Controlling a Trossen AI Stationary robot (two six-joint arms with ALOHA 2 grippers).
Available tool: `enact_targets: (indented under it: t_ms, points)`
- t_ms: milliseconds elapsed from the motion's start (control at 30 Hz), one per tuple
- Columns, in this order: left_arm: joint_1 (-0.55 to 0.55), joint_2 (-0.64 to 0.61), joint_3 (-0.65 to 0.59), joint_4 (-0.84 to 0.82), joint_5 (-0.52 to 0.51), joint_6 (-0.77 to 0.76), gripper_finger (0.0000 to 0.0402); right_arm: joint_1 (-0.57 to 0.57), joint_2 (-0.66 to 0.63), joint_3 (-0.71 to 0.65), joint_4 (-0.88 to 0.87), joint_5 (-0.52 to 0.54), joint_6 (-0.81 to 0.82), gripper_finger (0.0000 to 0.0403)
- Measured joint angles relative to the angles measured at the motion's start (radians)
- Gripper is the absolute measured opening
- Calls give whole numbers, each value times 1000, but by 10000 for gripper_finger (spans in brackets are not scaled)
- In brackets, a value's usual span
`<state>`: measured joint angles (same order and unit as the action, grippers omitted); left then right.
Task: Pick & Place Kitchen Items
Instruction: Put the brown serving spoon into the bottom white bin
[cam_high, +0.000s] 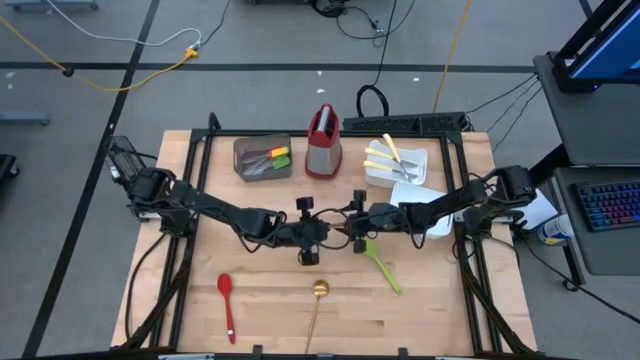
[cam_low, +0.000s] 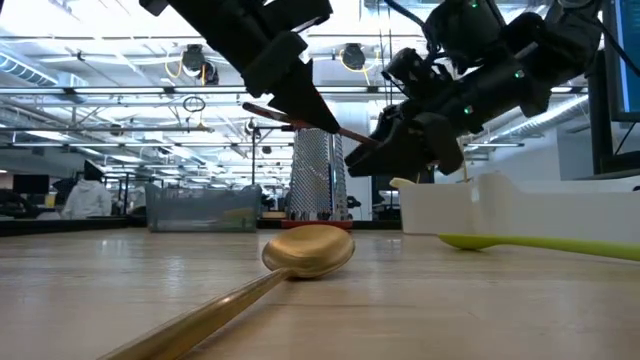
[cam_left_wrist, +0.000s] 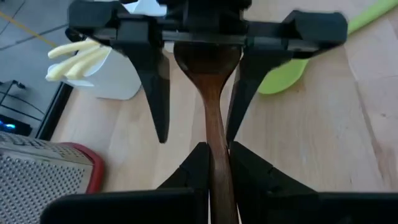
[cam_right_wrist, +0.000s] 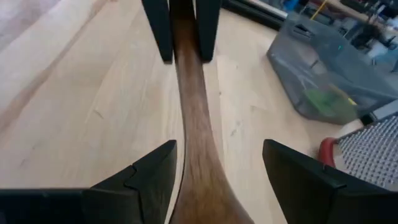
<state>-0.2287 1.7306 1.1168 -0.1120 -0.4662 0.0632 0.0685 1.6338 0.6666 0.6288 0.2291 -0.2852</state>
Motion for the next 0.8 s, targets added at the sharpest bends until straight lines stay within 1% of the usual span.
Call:
enact_targets:
  t_ms: [100,200,267,467,600,800]
  points:
    - [1,0,0,3,4,15,40,2,28,1,102,2,-19,231]
    - [10,0,0,3,20,8,41,10,40,0,164,-1,-18,231]
    - [15,0,0,-1,21,5,41,14,41,0,187,-21,-14,231]
    - [18,0,0,-6,18,4,41,44,41,0,219,-20,-51,224]
    - [21,0,0,-3,4,3,42,52,41,0,217,-21,-78,190]
    - [22,0,0,14,-12,0,42,32,41,0,217,-23,-44,106]
